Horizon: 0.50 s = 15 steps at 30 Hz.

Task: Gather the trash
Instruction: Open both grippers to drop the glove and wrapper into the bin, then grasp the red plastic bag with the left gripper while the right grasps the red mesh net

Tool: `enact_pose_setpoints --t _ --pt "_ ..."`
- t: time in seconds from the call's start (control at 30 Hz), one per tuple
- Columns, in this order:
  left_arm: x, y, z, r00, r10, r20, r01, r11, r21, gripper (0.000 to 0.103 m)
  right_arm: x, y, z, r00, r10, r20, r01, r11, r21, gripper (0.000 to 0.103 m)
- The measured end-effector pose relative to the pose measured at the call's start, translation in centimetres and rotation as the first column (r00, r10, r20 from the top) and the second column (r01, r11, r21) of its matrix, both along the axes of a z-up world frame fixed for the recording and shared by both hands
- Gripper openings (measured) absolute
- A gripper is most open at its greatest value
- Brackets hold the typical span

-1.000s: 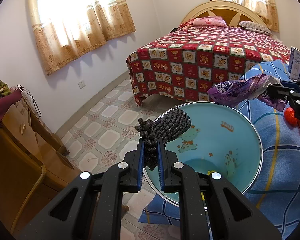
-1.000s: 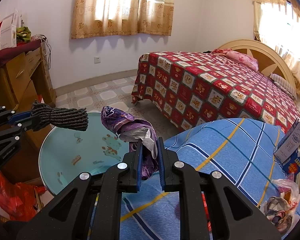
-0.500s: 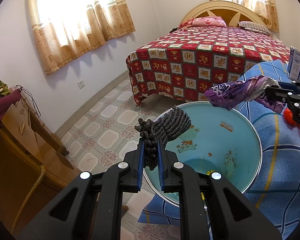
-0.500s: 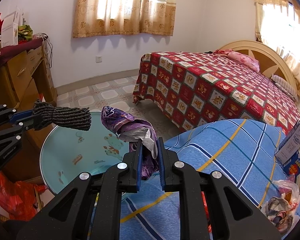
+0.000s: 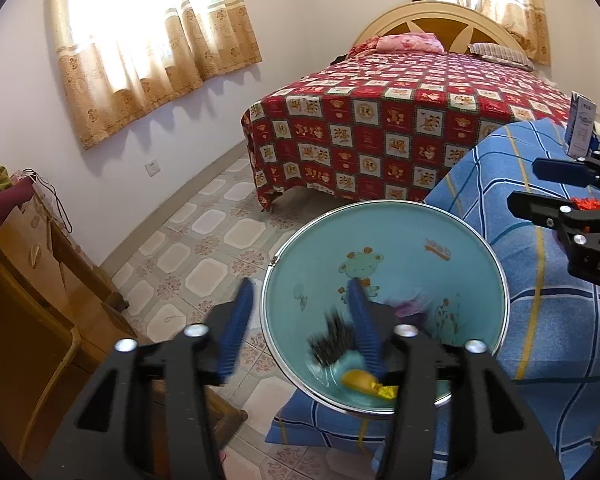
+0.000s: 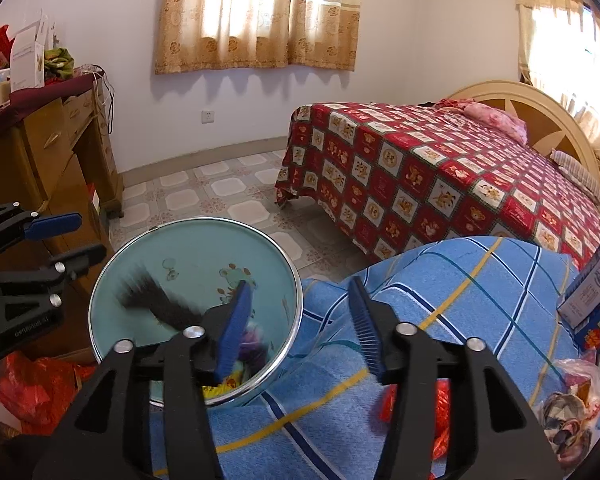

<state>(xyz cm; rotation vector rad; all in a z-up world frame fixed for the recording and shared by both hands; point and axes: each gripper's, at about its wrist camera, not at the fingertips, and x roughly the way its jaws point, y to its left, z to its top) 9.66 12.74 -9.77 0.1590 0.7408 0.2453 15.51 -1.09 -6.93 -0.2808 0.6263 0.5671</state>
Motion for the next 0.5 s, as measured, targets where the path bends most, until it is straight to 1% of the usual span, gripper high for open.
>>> enact_pose_setpoints --t 0.07,0.17,0.2,0.27,0.33,0.37,0.4,0.47,0.5 --pt "0.1 -0.1 -0.2 1.000 -0.014 -0.010 0.014 1.000 -0.008 0.054 -0.4 -0.5 0.2 1.000 -0.008 0.002 0.008 1.000 0.000 0.057" --pt "0.1 -1.2 -0.8 0.999 -0.042 -0.026 0.042 0.999 -0.013 0.058 -1.9 -2.3 1.0 0.999 -0.027 0.021 0.027 1.000 0.003 0.059" --pt "0.1 -1.7 -1.0 0.998 -0.053 -0.032 0.052 0.999 -0.016 0.059 -3.1 -3.8 1.6 0.998 -0.050 0.043 0.050 0.999 0.008 0.061" --pt "0.1 -3.0 -1.6 0.995 -0.088 -0.050 0.086 0.996 -0.027 0.059 -4.4 -5.8 2.1 0.995 -0.079 0.061 0.078 0.997 0.018 0.062" --pt "0.2 -4.2 -2.1 0.991 -0.117 -0.063 0.115 0.993 -0.031 0.059 -6.0 -9.3 2.5 0.985 -0.155 0.081 0.153 0.988 0.028 0.063" --pt "0.2 -5.2 -2.4 0.987 -0.142 -0.071 0.140 0.990 -0.034 0.059 -6.9 -12.0 2.6 0.974 -0.212 0.081 0.209 0.977 0.044 0.064" --pt "0.2 -6.0 -2.7 0.984 -0.161 -0.077 0.159 0.987 -0.034 0.059 -7.4 -13.3 2.7 0.967 -0.242 0.080 0.239 0.970 0.048 0.064" --pt "0.2 -7.5 -3.2 0.977 -0.195 -0.085 0.193 0.981 -0.033 0.060 -8.8 -18.2 2.2 0.923 -0.376 0.075 0.374 0.926 0.044 0.065" --pt "0.1 -8.3 -3.4 0.974 -0.211 -0.086 0.209 0.977 -0.034 0.060 -9.3 -19.5 2.1 0.909 -0.411 0.066 0.409 0.912 0.044 0.065"
